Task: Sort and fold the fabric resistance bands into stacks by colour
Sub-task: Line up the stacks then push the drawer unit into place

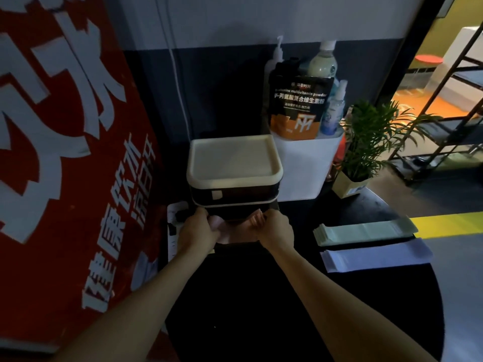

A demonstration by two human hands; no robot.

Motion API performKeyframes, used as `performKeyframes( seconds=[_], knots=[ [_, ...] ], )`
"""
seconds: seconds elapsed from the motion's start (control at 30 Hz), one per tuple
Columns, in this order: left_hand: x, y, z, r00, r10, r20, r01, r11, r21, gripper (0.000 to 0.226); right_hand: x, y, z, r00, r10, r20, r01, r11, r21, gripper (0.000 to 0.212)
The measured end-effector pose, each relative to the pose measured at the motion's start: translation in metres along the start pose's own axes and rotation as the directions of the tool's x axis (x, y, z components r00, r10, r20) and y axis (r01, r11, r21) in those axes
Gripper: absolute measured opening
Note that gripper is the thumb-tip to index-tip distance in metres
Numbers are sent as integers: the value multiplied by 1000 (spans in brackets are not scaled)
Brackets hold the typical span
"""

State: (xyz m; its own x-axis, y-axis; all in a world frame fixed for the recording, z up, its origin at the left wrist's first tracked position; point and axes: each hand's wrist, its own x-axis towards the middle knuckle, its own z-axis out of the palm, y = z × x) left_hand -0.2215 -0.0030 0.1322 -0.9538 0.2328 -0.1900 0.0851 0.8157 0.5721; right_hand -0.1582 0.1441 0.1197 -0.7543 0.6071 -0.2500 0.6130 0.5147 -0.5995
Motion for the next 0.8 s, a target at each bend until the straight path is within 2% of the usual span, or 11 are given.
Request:
performKeyframes(
  seconds=[0.1, 0.2, 0.33, 0.4, 0.47, 0.53, 0.67, 0.8],
  knots=[
    [-3, 0, 0, 994, 109, 7, -109, 991, 73, 38, 2, -2, 1, 1000, 5, 4, -5, 999, -33, 9],
    [-8, -11, 1, 959, 283, 13, -283, 958, 51, 26, 2, -1, -1, 1000, 2, 7, -2, 999, -53, 7],
    [-19, -30, 7, 895, 445, 42, -447, 888, 106, 27, -2, 1, -6, 998, -60, -27, 57, 996, -71, 18],
    [-22, -36, 8, 880, 473, 43, -474, 867, 156, 30, -3, 4, -10, 993, -103, -57, 96, 990, -105, 18],
    [-24, -40, 10, 869, 495, 14, -488, 852, 191, 26, -4, 9, -14, 981, -174, -90, 160, 976, -145, 8],
    [-26, -42, 14, 865, 501, -35, -484, 850, 207, 22, -4, 19, -19, 967, -234, -103, 222, 968, -116, 6],
    [-29, -48, 21, 862, 496, -106, -466, 857, 220, 23, -11, 47, -26, 949, -302, -87, 304, 953, 5, 36],
    [-30, -51, 24, 862, 488, -134, -460, 866, 196, 17, -18, 69, -27, 956, -294, -20, 294, 954, 55, 54]
  ],
)
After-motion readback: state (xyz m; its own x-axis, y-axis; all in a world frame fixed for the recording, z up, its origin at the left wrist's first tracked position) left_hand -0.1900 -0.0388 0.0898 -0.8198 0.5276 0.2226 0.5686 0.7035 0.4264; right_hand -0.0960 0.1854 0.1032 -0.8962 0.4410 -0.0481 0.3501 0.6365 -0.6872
